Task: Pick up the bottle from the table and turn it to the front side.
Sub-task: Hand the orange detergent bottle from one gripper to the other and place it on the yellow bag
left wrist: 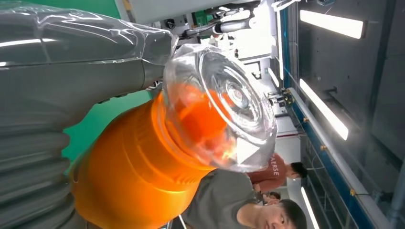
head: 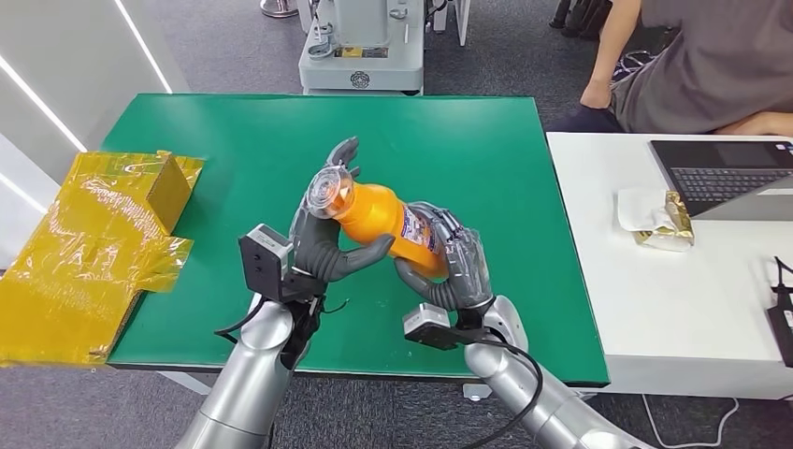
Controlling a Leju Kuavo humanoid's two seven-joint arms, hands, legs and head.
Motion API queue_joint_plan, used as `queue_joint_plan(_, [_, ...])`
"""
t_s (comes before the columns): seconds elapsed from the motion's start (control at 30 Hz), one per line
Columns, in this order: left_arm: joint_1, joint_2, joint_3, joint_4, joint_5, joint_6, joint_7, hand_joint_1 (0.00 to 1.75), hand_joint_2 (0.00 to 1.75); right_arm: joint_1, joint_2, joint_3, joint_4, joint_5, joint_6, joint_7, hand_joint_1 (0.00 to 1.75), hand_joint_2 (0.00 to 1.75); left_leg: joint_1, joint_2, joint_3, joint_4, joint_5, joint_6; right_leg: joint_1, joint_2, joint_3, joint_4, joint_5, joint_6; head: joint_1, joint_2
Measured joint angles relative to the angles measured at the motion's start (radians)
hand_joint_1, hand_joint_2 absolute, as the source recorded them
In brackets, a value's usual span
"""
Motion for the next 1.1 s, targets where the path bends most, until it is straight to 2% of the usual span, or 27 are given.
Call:
queue_joint_plan(0.1, [0.0, 0.0, -0.007, 0.015, -0.002, 0.001, 0.003, 0.0, 1.75, 0.003, -0.002, 0.001, 0.009, 0.003, -0.002, 0.0, 1.75, 1.75, 0.0, 0.0, 0.0, 0.0, 0.0, 0.0, 0.0, 0.0, 0.0, 0.0, 0.0, 0.0, 0.0, 0.0])
queue_joint_plan(0.13, [0.0, -0.001, -0.01, 0.022, -0.003, 0.002, 0.003, 0.12, 1.75, 0.005, -0.002, 0.001, 0.012, 0.004, -0.002, 0.0, 1.75, 1.75, 0.0, 0.0, 0.0, 0.0, 0.0, 0.0, 0.0, 0.0, 0.0, 0.0, 0.0, 0.0, 0.0, 0.0])
queue_joint_plan(0.23, [-0.001, -0.002, -0.015, 0.045, -0.01, 0.012, 0.003, 1.43, 1.75, 0.01, -0.005, 0.002, 0.019, 0.004, -0.003, 0.0, 1.75, 1.75, 0.0, 0.0, 0.0, 0.0, 0.0, 0.0, 0.0, 0.0, 0.0, 0.0, 0.0, 0.0, 0.0, 0.0])
queue_joint_plan(0.27, [-0.001, -0.003, -0.015, 0.054, -0.011, 0.013, 0.002, 1.75, 1.75, 0.013, -0.008, 0.002, 0.02, 0.003, -0.002, 0.0, 1.75, 1.75, 0.0, 0.0, 0.0, 0.0, 0.0, 0.0, 0.0, 0.0, 0.0, 0.0, 0.0, 0.0, 0.0, 0.0])
queue_joint_plan(0.53, [-0.001, -0.012, -0.036, 0.122, -0.009, -0.015, -0.015, 1.75, 1.75, 0.038, -0.03, 0.002, 0.022, -0.016, 0.002, 0.001, 1.75, 1.75, 0.0, 0.0, 0.0, 0.0, 0.0, 0.0, 0.0, 0.0, 0.0, 0.0, 0.0, 0.0, 0.0, 0.0])
queue_joint_plan(1.1, [-0.005, -0.019, -0.039, 0.173, 0.005, 0.005, -0.037, 1.75, 1.75, 0.058, -0.047, 0.008, 0.022, -0.013, -0.004, 0.003, 1.75, 1.75, 0.0, 0.0, -0.001, 0.0, 0.0, 0.0, 0.0, 0.0, 0.0, 0.0, 0.0, 0.0, 0.0, 0.0])
